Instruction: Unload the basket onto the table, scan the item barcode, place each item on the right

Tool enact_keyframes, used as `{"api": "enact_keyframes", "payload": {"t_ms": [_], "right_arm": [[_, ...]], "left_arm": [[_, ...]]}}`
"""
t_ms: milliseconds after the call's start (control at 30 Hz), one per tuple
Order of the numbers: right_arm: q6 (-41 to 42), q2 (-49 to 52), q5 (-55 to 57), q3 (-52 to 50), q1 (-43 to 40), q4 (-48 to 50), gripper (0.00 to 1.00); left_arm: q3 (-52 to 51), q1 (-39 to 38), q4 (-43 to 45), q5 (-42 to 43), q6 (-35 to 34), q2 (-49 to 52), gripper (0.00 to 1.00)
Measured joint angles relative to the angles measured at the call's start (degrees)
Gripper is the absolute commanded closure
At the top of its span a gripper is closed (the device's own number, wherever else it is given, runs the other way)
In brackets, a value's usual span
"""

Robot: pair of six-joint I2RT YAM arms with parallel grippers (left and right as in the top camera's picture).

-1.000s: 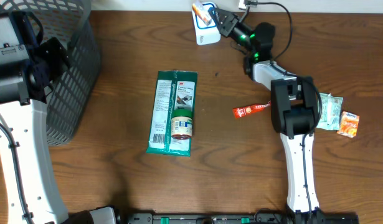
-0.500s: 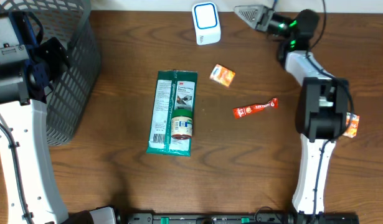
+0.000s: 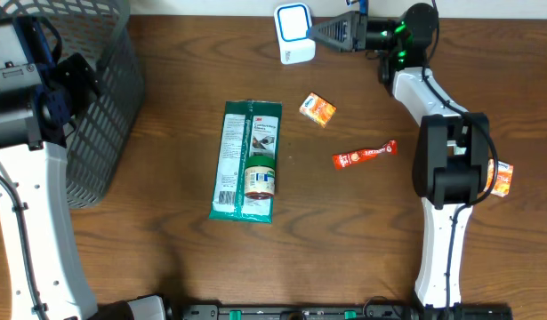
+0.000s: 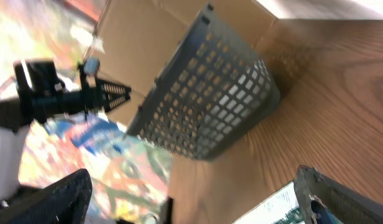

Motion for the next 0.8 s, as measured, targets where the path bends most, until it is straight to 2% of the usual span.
{"api": "enact_keyframes", "payload": {"t_ms": [167,300,400,500,633,800], "right_arm": [[-1.05,-0.02,5.90,-0.04,-1.53,-15.76,0.01],[-9.03,-0.13,9.25,-0.11,-3.19,-33.29,0.01],[-23.87,-1.53,15.17,-0.09,-4.00,-61.53,0.01],[-41.46,-5.40,29.16,-0.90,-3.82,-87.30,0.01],[-60.39,-12.66,46.99,-1.18,-1.84,-98.84,0.01],[-80.54,-21.99,60.63,0.04,5.33,-104.61,0.01]], "left_arm": [[0.00,0.00,0.00,0.00,0.00,0.00,0.08],[0.00,0.00,0.02,0.00,0.00,0.00,0.08],[0.00,0.00,0.04,-0.02,0.00,0.00,0.07],[0.00,0.00,0.02,0.00,0.00,0.00,0.08],[0.00,0.00,-0.02,-0.02,0.00,0.00,0.08],[0.00,0.00,0.00,-0.02,0.00,0.00,0.08]]}}
